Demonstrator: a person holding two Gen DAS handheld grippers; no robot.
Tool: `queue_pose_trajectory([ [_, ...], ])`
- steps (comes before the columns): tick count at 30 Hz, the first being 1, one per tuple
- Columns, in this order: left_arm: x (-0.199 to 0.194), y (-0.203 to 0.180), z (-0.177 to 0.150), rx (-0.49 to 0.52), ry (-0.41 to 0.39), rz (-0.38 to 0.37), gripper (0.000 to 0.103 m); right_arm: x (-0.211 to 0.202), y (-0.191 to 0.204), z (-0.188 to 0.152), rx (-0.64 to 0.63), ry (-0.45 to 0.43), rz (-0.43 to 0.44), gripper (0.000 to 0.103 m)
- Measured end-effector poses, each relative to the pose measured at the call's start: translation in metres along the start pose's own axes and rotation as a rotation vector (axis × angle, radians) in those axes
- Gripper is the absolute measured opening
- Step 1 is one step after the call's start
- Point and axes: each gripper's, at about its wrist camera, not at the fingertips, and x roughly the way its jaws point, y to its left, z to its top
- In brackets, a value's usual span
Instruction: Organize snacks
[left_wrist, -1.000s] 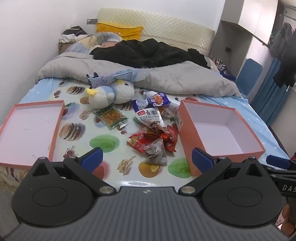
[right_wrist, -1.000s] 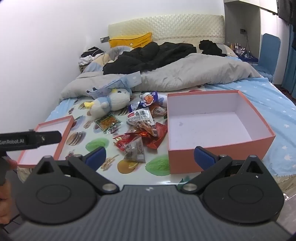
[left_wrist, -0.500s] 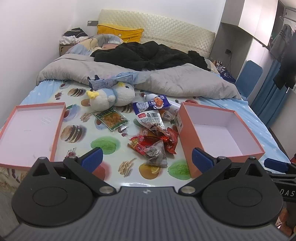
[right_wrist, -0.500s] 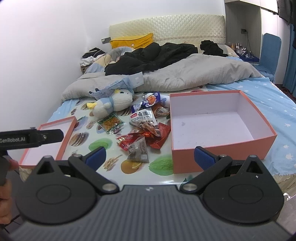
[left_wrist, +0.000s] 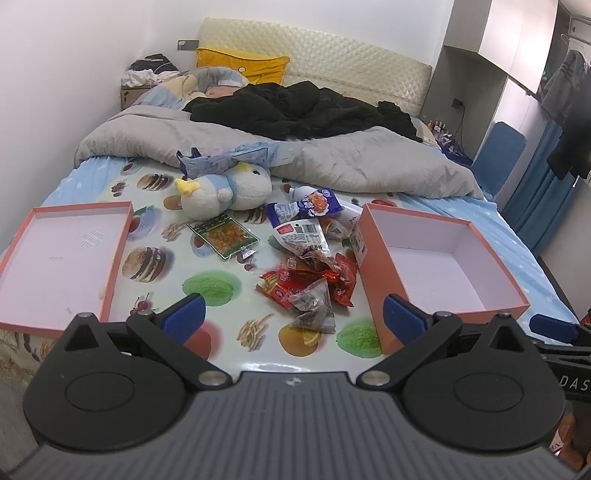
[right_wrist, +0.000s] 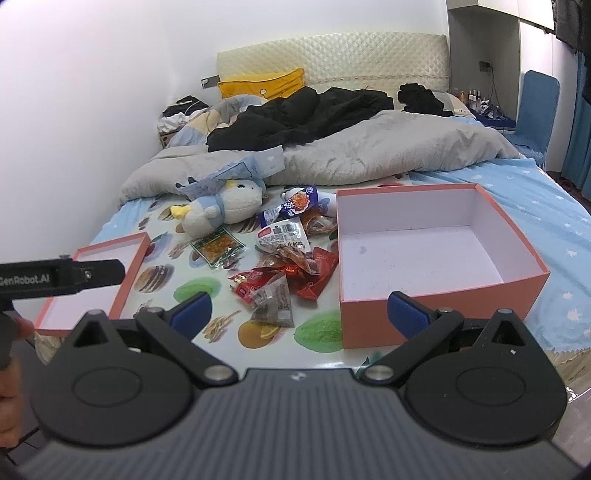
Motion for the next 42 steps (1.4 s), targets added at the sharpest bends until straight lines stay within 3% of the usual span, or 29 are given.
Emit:
queue_pose_trajectory([
  [28, 0.001, 0.003, -0.009, -0.005, 0.003, -0.004, 0.103, 0.002, 0.009, -0.006, 0.004, 0.020, 0.051, 0.103],
  [42, 0.031, -0.003, -0.016, 0.010, 0.074, -0.023, 0.103, 0.020, -0.002, -0.017, 0.048, 0.065, 0.047, 0.099],
])
